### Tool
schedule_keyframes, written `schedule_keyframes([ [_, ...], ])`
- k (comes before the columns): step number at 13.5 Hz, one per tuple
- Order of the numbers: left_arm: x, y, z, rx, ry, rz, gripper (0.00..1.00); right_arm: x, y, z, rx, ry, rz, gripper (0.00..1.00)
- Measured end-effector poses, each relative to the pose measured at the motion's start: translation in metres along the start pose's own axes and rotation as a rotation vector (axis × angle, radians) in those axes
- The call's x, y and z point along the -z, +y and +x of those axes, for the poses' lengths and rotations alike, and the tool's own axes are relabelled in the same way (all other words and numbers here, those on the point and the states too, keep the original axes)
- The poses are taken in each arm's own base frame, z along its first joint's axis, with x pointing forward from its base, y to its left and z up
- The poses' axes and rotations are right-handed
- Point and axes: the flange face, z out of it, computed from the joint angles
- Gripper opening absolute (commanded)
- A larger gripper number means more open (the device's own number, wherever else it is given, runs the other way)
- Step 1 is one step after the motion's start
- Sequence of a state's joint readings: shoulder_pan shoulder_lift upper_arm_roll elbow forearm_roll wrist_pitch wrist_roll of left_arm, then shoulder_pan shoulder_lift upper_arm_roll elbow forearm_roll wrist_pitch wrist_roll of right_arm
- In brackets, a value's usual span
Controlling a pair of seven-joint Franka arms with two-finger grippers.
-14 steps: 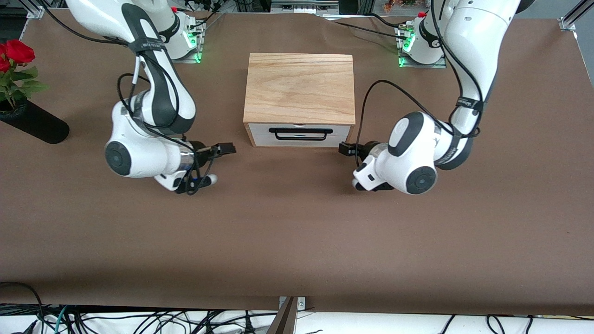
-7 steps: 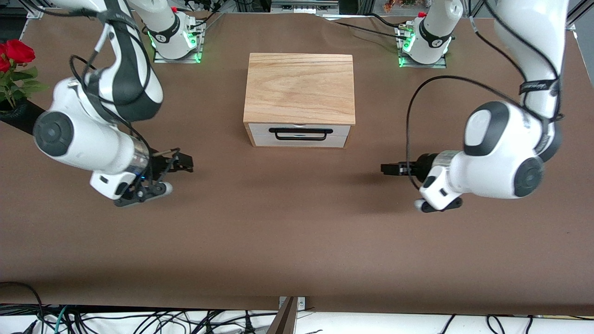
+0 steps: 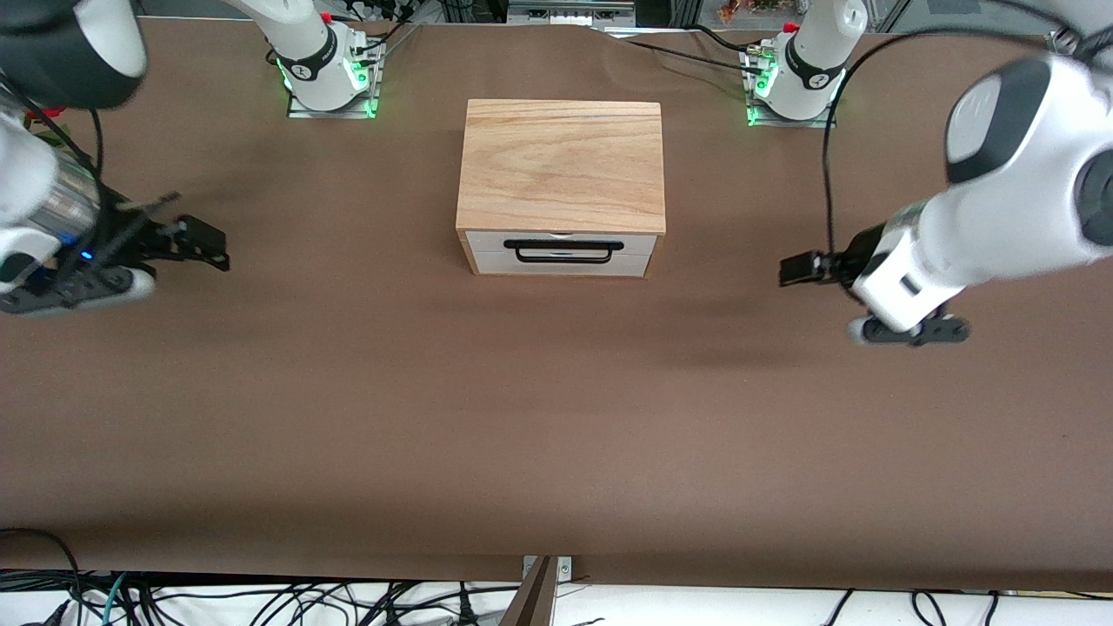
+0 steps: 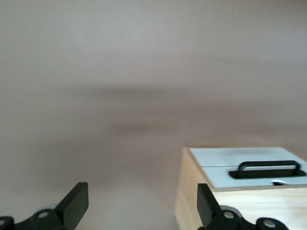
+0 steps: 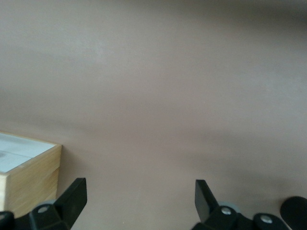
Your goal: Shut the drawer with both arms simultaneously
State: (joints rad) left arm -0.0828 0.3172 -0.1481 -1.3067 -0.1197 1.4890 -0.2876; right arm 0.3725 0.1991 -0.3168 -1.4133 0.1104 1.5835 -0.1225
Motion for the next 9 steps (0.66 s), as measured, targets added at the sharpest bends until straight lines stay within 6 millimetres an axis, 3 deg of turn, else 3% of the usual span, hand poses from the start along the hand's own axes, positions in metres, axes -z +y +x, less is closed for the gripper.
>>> schedule_keyframes([
  [2, 0.037, -0.014, -0.024, 0.019, 0.067, 0.035, 1.00, 0.019, 0.014, -0.020, -0.019, -0.012, 0.017, 1.00],
  [4, 0.061, -0.043, -0.039, 0.068, 0.129, 0.038, 1.00, 0.028, 0.029, -0.041, -0.038, -0.035, 0.031, 1.00],
  [6, 0.063, -0.065, -0.055, 0.104, 0.145, 0.038, 1.00, 0.028, 0.040, -0.063, -0.051, -0.053, 0.025, 1.00],
  [9, 0.049, -0.070, -0.071, 0.060, 0.125, 0.047, 1.00, 0.027, 0.031, -0.076, -0.029, -0.068, -0.015, 1.00],
])
